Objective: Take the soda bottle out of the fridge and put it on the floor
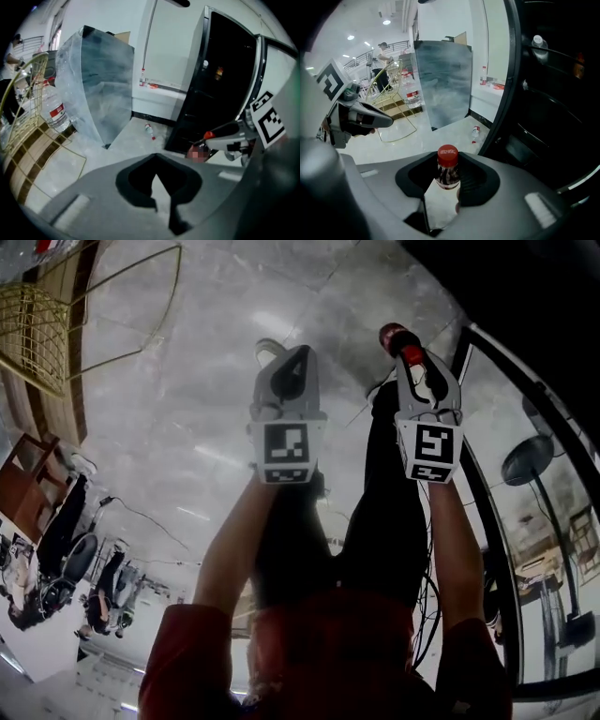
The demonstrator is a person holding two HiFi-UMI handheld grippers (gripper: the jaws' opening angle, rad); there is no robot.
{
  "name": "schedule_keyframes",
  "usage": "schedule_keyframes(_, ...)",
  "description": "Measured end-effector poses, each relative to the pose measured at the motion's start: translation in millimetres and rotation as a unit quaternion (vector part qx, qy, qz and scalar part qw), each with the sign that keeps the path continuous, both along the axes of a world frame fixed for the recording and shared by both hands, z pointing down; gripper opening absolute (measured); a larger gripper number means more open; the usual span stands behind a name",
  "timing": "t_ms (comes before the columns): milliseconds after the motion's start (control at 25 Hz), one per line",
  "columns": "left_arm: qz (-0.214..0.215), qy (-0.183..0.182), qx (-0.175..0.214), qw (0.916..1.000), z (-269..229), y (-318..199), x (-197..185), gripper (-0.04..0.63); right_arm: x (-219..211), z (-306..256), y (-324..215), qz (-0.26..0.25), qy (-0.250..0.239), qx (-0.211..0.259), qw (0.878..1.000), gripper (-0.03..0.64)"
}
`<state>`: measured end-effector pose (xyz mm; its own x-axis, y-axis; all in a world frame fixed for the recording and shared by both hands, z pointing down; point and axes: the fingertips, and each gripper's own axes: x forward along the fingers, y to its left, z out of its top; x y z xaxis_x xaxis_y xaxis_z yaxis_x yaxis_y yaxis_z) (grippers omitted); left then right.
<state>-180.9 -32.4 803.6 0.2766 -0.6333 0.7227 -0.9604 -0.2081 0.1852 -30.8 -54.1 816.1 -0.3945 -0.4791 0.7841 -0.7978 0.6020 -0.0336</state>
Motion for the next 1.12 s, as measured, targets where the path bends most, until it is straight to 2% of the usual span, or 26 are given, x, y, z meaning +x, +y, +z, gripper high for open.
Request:
schedule_keyframes(200,-0.002,-0.002,-0.02,0.9998,73.4,18.1,-0.8,0.0,6.4,65.2,7.3,-0.004,0.007,-0.003,1.0,0.132)
schedule_keyframes(400,0.009,0.001,-0.033,0.9994,140.7,25.7,14.4,0.0,18.2,132.9,7.9,-0.004,0.016,-0.01,1.0,0.132)
schedule_keyframes(640,0.034,-0.001,-0.033,0.9989,211.9,29.1,30.2,0.0,23.2,214.4,12.7,-0.019,0.033,-0.026,0.999,0.132)
schedule_keyframes(840,0.038,-0.001,-0.032,0.9987,246.8,26.9,39.3,0.0,26.8,256.9,18.8,-0.037,0.046,-0.04,0.997,0.132)
schedule_keyframes(1120,0.048,0.003,-0.026,0.9985,265.6,11.1,46.4,0.0,34.3,295.9,9.1,-0.04,0.066,-0.056,0.995,0.132)
